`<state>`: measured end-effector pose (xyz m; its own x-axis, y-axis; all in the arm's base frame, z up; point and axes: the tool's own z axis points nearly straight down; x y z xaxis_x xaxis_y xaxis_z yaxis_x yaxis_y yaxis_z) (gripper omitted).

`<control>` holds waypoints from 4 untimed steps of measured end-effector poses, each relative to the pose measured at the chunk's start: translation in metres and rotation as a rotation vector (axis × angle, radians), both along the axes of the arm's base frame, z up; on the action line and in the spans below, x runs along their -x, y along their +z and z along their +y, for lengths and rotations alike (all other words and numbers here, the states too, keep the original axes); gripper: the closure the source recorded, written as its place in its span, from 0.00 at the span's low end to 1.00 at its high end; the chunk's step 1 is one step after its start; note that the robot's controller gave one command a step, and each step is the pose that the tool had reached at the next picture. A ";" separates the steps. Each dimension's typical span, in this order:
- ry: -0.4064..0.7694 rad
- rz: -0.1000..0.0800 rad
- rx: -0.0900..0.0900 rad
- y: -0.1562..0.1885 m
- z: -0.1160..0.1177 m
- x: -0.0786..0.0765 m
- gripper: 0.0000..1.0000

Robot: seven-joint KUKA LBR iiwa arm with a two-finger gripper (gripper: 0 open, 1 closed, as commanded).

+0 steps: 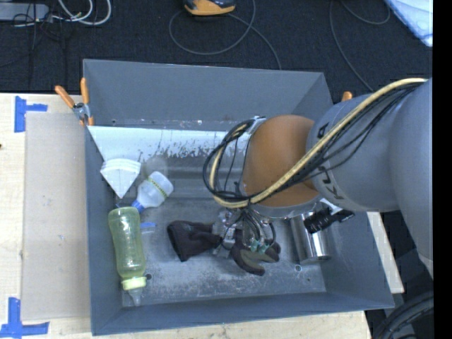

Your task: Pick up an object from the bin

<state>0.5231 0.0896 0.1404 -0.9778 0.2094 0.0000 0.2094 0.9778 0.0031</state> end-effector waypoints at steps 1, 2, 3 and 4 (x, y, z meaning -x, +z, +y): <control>0.000 0.000 0.000 0.015 0.000 0.000 1.00; 0.000 0.000 0.000 0.025 0.000 0.000 1.00; 0.001 -0.001 -0.001 0.031 0.000 -0.001 1.00; 0.001 0.000 -0.001 0.034 0.000 -0.001 1.00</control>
Offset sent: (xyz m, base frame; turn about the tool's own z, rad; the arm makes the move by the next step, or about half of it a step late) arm 0.0000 0.0001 0.0397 0.0000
